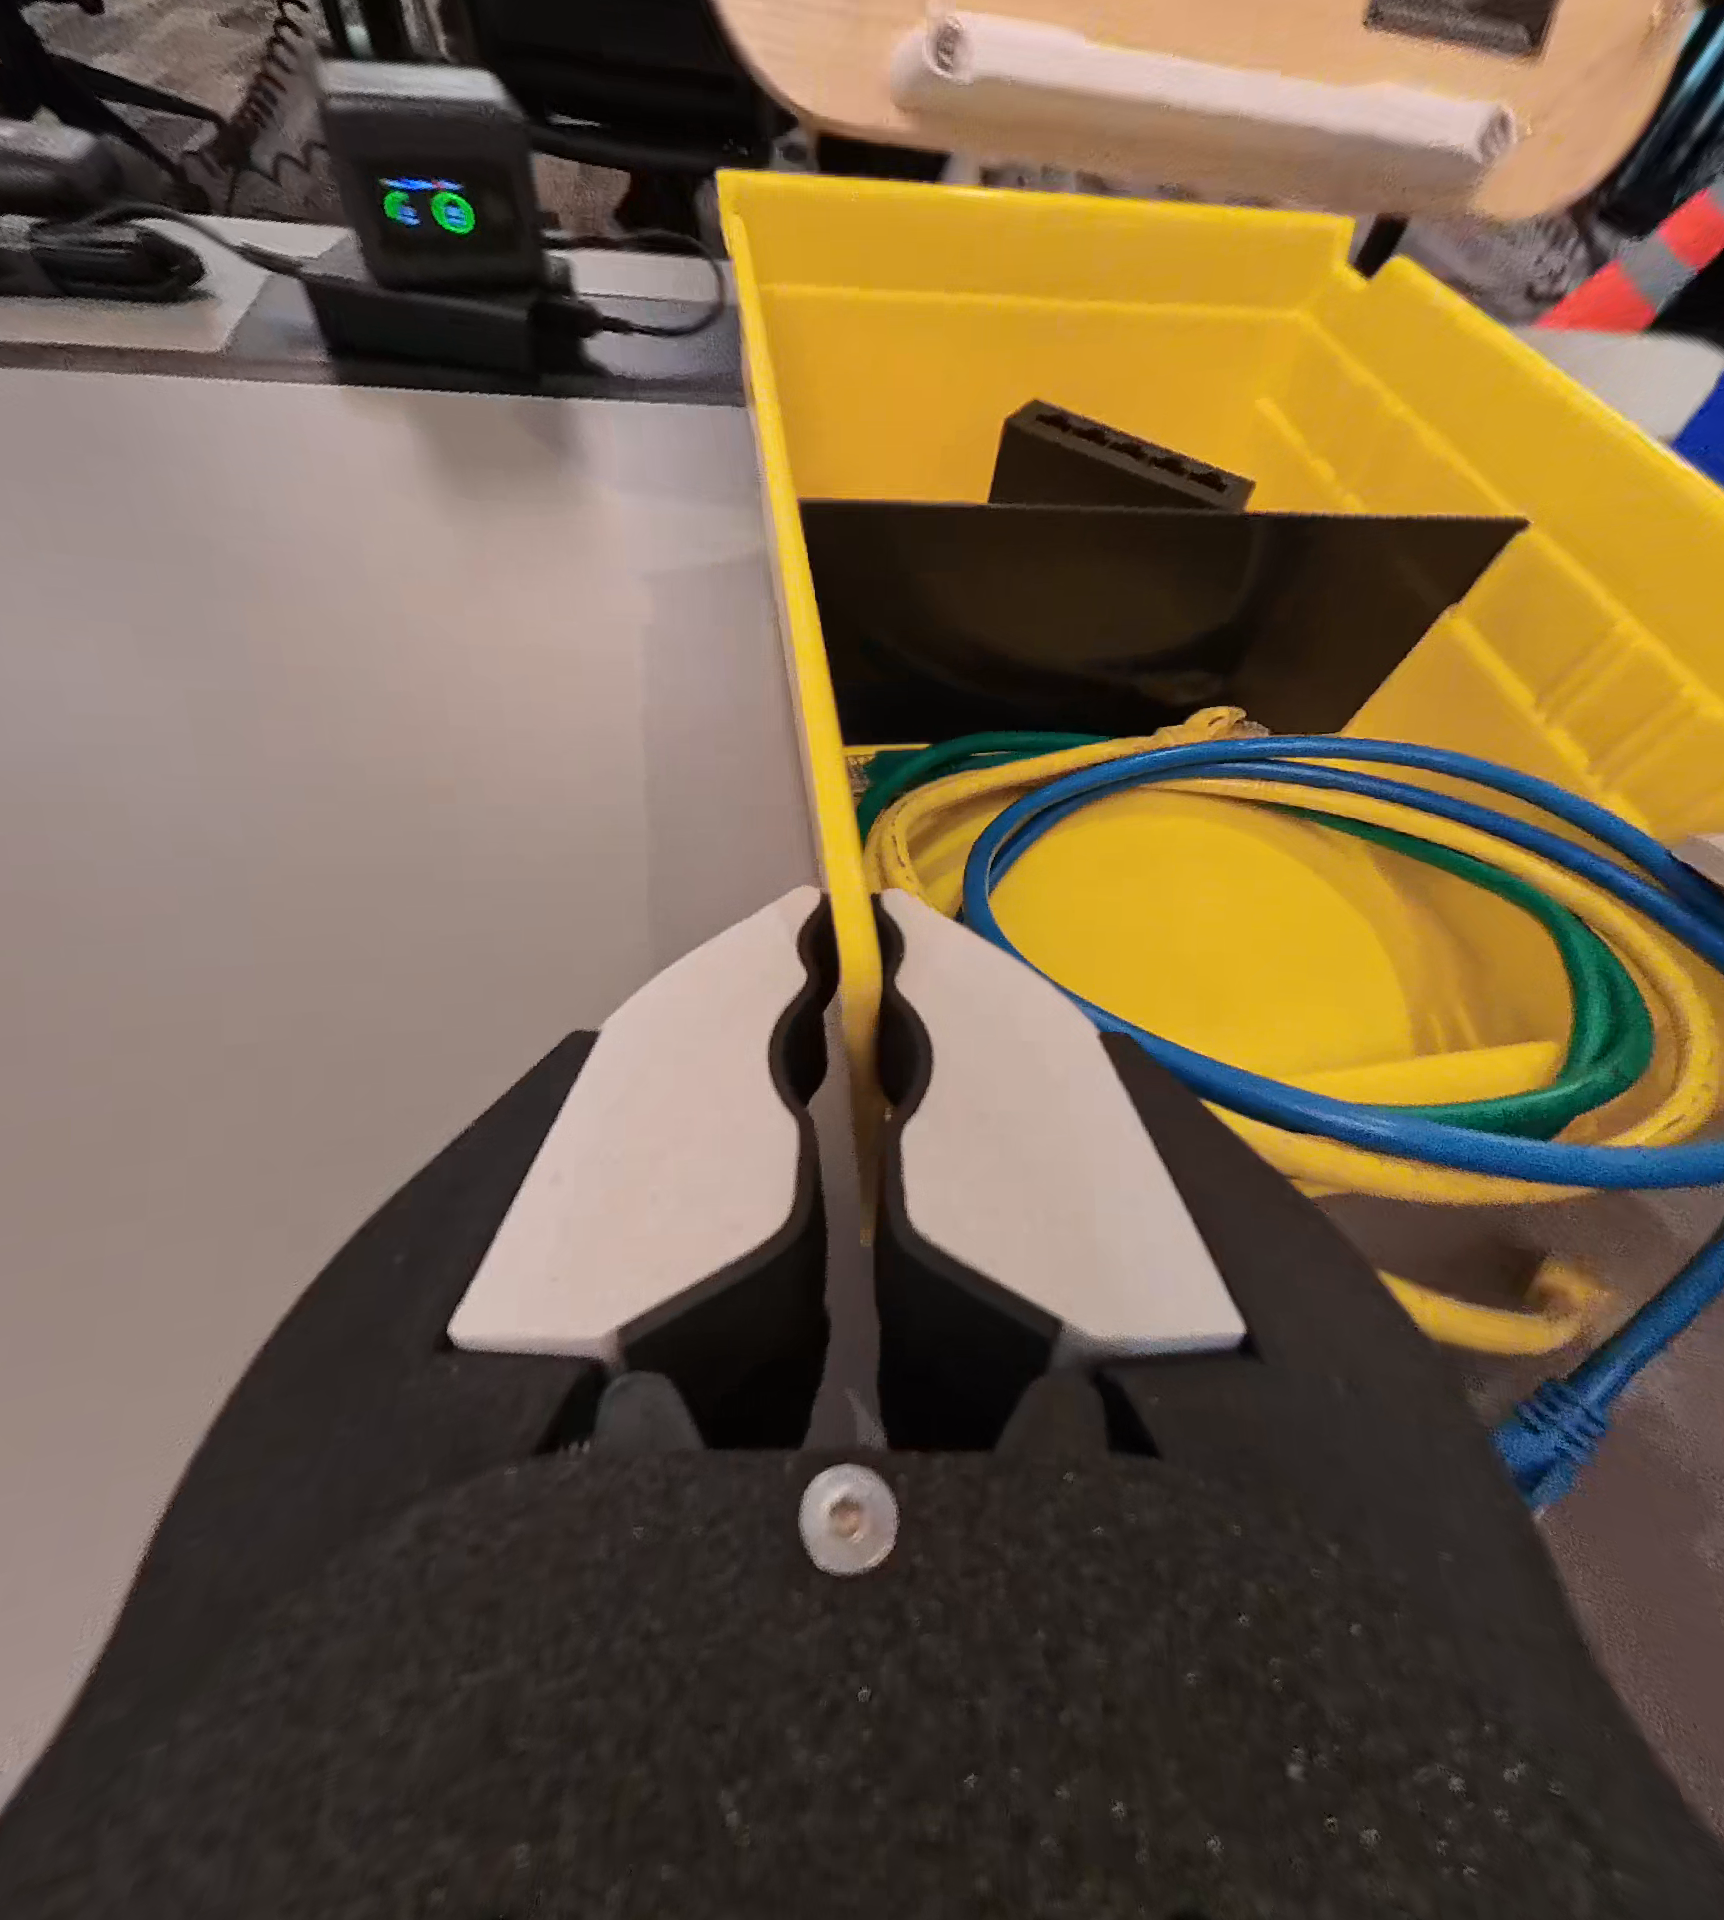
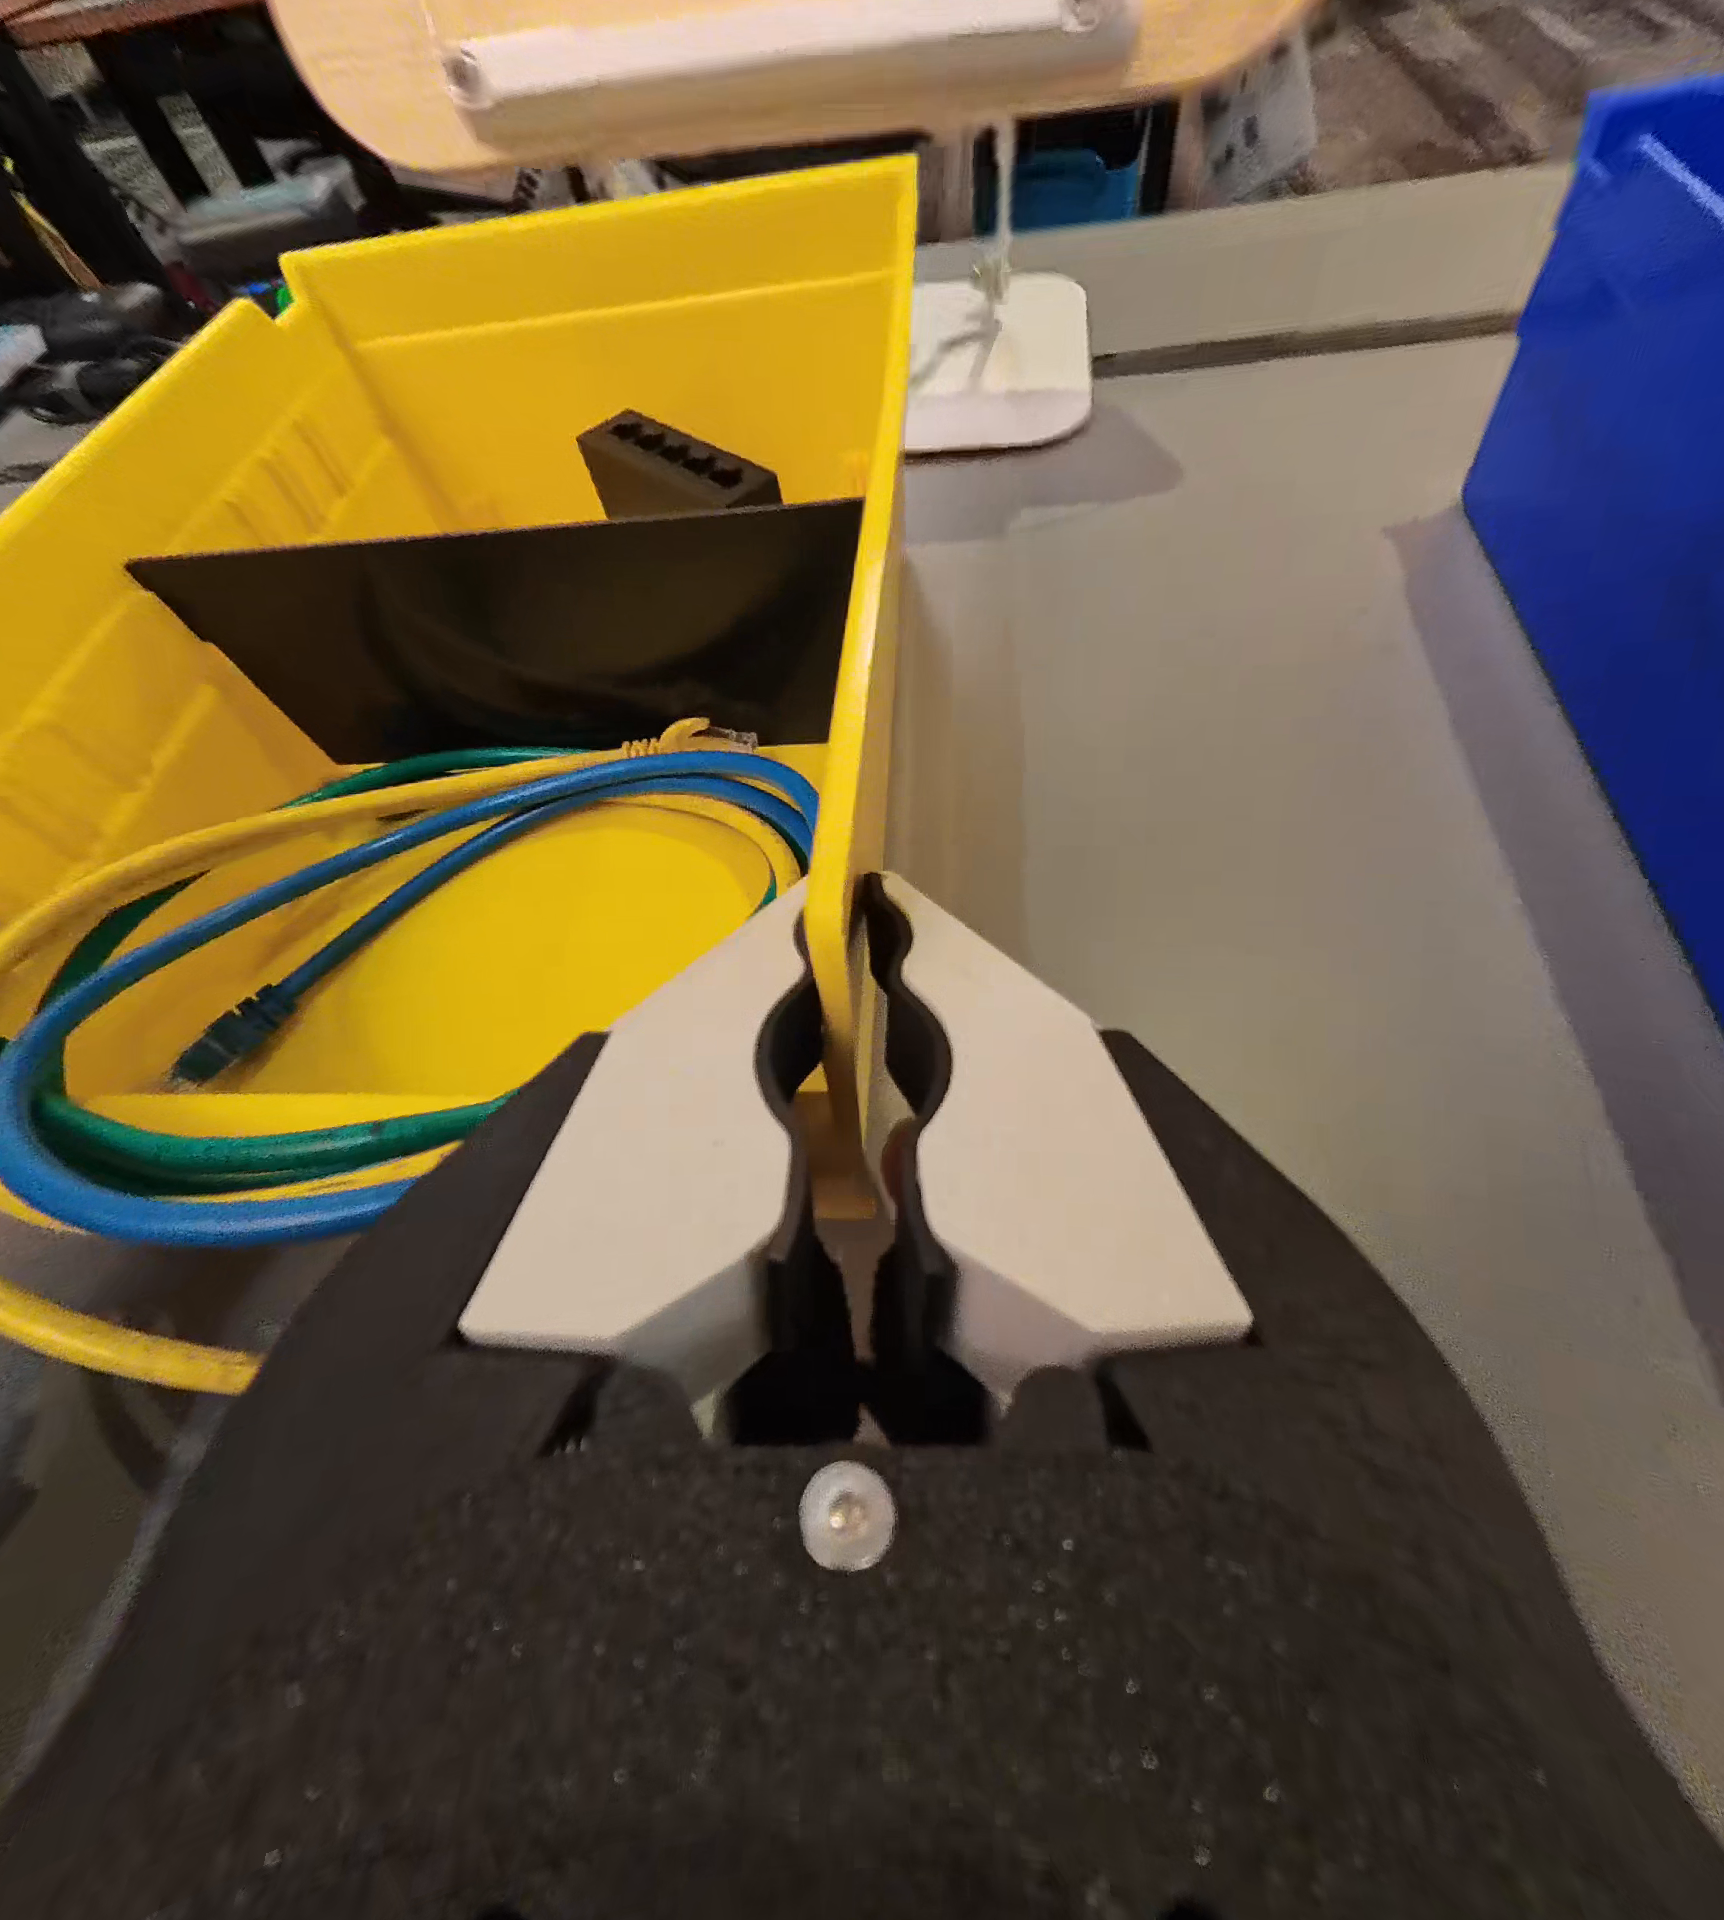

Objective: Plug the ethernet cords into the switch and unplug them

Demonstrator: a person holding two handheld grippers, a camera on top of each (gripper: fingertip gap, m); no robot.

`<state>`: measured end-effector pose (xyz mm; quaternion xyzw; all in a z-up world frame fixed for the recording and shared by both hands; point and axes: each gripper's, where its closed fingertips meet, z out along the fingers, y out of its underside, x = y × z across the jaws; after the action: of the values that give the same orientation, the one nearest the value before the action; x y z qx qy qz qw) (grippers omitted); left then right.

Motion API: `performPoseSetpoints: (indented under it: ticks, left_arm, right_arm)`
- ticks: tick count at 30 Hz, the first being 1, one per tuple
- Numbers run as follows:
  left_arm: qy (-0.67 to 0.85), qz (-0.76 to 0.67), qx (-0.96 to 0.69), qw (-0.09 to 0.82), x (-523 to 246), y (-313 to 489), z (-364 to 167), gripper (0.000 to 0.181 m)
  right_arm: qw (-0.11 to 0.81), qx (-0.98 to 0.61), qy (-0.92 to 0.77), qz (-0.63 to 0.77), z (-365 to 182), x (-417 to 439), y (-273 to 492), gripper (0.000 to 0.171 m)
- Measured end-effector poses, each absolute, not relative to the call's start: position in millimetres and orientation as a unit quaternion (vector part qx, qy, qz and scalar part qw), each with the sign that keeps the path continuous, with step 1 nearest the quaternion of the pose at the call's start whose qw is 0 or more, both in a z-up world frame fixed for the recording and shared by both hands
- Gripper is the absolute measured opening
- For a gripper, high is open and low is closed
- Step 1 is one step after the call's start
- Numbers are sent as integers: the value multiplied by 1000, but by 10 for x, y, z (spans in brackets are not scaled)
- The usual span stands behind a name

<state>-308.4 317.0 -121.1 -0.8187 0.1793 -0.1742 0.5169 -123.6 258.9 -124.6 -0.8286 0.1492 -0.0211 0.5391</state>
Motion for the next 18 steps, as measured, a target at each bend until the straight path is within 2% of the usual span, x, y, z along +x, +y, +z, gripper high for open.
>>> performPoseSetpoints:
  ticks: [8, 13, 18]
  left_arm:
    - [164, -126, -794, 571, -4248, 3629, -824, 2]
    - [124, -118, -816, 552, -4948, 3909, -1018, 2]
    - [152, -145, -823, 528, -5211, 4098, -1158, 3]
  right_arm:
    - [594, -799, 94, -9, -917, -2377, 3112, 6]
    - [566, -818, 105, -9, -1036, -3037, 3506, 4]
    - [545, -832, 99, 7, -1279, -3375, 3537, 8]
